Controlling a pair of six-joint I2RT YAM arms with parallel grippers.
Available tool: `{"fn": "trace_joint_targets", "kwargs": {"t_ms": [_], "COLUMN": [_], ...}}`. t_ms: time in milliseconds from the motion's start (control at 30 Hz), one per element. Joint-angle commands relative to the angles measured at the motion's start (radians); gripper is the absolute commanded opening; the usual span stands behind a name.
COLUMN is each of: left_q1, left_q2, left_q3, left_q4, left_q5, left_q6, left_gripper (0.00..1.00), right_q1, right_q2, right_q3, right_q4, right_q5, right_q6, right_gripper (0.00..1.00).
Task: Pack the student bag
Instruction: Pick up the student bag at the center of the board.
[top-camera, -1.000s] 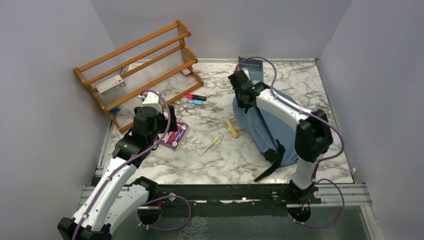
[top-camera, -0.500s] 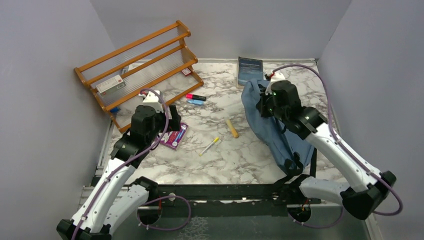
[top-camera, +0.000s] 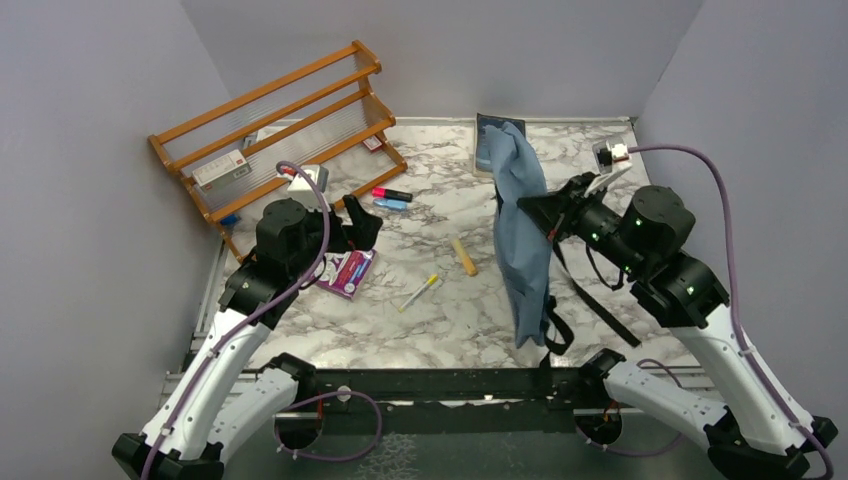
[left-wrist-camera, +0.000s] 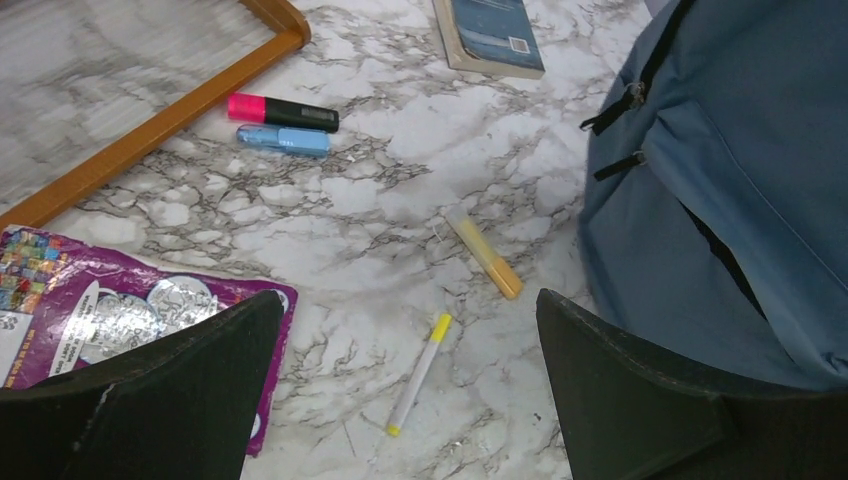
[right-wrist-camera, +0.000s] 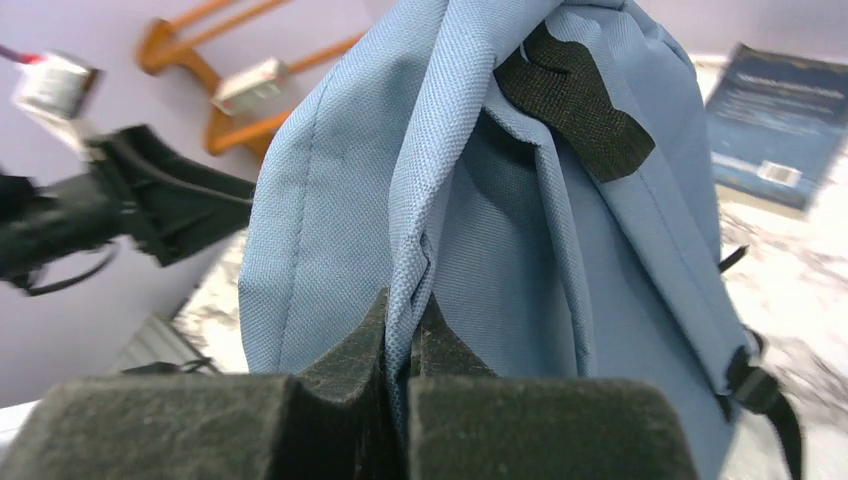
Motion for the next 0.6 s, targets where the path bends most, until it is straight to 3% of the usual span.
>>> {"fn": "trace_joint_targets", "kwargs": {"t_ms": [0,400,567], "left_q1": [-0.002,-0.003,-0.002], "left_q2": [0.007,-0.027,-0.042], "left_q3": [0.03,0.009,0.004], "left_q4": [0.052,0.047,0.036], "left_q5": [0.053,0.025,0.01], "left_q6": [-0.048,-0.029,-0.026], "left_gripper": [0.99,0.99,0.99], "right_q1": [0.005,0.005,0.006], "right_q2": [-0.042,0.033,0.084], "right_q3": [-0.047,-0.123,-0.144], "right_q4": [0.268,0.374,0.493], "right_q5": [-0.177,-0.187,-0.247], "right_q6": [0.056,0.087,0.149], "right_gripper": [0.01,0.01,0.01]}}
